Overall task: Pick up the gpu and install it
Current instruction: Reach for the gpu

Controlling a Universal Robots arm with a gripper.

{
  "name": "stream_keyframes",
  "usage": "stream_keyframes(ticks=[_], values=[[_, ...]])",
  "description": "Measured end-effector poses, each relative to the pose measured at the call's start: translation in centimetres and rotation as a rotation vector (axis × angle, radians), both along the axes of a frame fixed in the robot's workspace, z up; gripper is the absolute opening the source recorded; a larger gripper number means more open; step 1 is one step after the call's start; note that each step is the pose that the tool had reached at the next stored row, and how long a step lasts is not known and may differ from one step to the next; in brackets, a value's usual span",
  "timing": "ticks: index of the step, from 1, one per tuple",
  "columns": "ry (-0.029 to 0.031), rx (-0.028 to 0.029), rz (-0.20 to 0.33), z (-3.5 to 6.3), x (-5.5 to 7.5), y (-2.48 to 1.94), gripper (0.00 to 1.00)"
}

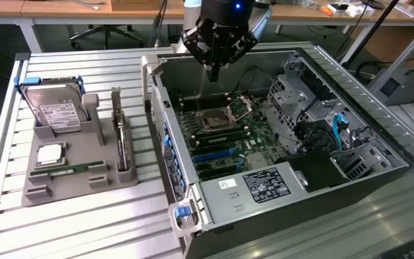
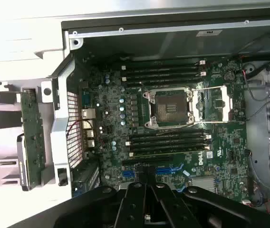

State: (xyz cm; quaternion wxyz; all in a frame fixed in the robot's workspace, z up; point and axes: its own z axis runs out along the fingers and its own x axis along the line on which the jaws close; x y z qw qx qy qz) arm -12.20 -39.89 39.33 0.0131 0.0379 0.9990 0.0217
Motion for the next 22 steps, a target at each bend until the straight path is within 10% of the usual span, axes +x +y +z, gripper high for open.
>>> stream_keyframes(ticks=[14,22], values=[[0.0,0.0,0.0,0.0,0.0,0.0,0.11],[0.0001,-0.0001,0.0,-0.02,-2.3,0.16,0.11]])
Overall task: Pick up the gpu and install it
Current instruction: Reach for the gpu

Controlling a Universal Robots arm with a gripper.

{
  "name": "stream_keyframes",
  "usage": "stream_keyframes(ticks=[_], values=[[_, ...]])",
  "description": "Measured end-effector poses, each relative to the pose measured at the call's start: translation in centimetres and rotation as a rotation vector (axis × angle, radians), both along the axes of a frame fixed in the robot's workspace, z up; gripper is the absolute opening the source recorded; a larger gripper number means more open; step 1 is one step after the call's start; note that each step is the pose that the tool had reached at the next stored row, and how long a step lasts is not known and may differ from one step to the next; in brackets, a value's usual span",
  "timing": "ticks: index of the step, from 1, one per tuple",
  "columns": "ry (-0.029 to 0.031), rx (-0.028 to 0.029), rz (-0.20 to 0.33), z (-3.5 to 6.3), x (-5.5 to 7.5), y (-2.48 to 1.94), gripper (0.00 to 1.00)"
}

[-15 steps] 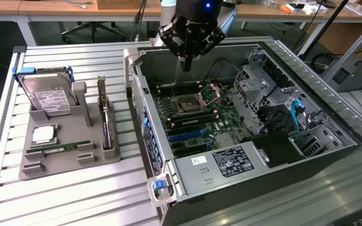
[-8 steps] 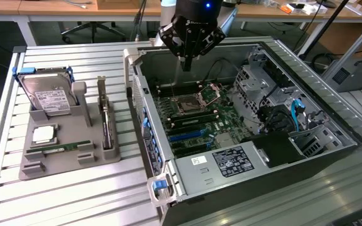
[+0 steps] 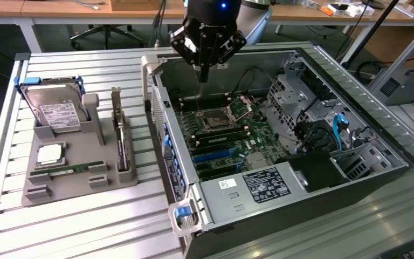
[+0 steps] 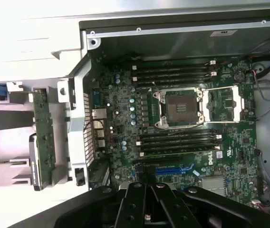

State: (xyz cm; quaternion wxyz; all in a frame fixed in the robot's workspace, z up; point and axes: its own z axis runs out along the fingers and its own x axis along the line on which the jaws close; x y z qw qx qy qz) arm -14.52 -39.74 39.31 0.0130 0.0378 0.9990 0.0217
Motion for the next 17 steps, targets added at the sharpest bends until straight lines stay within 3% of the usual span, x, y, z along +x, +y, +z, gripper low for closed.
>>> stream_keyframes(ticks=[12,17], values=[[0.0,0.0,0.0,-0.06,-4.5,0.47,0.11],[0.0,0.0,0.0,-0.12,-7.2,0.66,0.11]])
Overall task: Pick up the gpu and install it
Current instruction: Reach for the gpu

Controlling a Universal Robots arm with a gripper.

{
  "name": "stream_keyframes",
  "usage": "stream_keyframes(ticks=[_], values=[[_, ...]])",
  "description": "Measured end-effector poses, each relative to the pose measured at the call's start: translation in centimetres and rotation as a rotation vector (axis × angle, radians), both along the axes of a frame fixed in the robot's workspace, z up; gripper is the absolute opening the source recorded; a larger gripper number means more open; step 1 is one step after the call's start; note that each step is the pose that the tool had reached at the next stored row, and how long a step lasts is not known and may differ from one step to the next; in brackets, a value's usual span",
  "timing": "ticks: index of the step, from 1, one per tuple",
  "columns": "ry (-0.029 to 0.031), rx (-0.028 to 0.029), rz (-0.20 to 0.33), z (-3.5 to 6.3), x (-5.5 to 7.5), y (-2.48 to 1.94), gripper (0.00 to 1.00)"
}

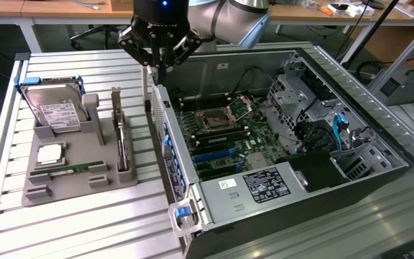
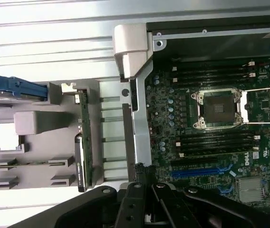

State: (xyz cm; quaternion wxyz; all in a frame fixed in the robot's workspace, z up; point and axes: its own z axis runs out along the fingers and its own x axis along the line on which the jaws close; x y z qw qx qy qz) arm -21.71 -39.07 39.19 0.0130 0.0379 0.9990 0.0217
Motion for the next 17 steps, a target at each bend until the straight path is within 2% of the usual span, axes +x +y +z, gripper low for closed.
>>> stream_keyframes(ticks=[7,14,17], values=[[0.001,-0.0003,0.0,-0.17,-3.9,0.45,0.11],[0.005,-0.0003,0.0,-0.34,-6.6,0.84,0.11],[0.0061,-0.0002,0.0,-0.37,-7.2,0.94,0.11]])
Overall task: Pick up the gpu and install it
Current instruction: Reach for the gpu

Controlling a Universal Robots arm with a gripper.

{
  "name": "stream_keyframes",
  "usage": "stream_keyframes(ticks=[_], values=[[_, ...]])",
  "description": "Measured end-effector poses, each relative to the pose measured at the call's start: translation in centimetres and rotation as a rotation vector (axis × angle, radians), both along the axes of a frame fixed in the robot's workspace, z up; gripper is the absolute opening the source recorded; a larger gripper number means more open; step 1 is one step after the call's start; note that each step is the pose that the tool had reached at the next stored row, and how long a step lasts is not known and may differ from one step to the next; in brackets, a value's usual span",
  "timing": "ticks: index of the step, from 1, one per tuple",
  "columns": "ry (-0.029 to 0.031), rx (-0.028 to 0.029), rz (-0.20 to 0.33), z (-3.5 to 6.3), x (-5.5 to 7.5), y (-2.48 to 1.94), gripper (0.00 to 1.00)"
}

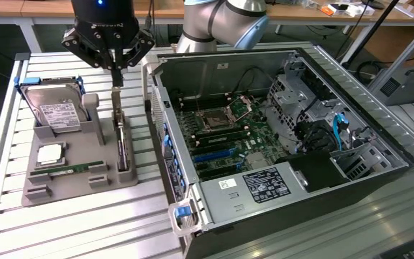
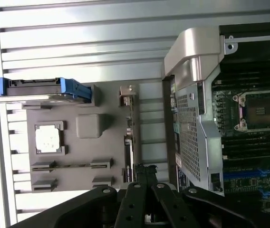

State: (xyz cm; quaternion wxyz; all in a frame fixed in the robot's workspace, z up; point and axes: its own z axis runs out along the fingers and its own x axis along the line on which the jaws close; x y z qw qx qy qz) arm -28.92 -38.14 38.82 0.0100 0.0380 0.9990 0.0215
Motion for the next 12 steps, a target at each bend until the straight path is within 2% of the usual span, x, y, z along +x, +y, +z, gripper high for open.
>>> stream_keyframes(ticks=[7,10,12], values=[[0.0002,-0.0001,0.0,0.01,-0.08,-0.04,0.11],[0.0002,0.0,0.0,0.0,-0.26,-0.33,0.11],[0.0003,-0.0001,0.0,0.01,-0.38,-0.72,0.11]])
